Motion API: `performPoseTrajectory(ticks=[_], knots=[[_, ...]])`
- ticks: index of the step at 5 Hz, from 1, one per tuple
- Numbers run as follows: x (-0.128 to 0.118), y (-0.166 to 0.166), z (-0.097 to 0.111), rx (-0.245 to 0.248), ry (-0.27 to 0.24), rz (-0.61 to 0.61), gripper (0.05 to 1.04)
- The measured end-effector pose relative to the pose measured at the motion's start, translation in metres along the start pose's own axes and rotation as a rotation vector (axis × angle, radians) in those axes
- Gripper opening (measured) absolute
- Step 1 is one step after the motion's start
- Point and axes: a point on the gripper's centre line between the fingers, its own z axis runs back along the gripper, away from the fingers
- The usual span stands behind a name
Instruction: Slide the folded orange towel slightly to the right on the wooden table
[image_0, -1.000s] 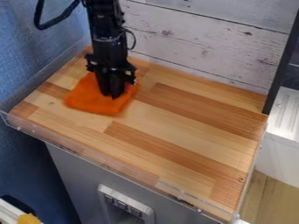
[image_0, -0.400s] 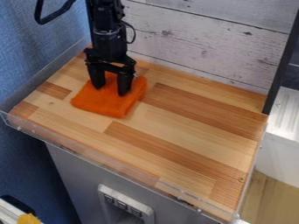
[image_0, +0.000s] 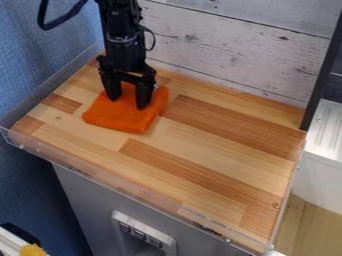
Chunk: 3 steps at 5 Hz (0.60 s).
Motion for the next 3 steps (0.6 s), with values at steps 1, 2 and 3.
performPoseTrajectory(ticks=[1, 2, 3], knots=[[-0.001, 0.0003, -0.0033, 0.005, -0.015, 0.002, 0.996], [-0.0016, -0.0007, -0.0039, 0.003, -0.012, -0.005, 0.995], [-0.0039, -0.0009, -0.0036, -0.002, 0.003, -0.005, 0.995]])
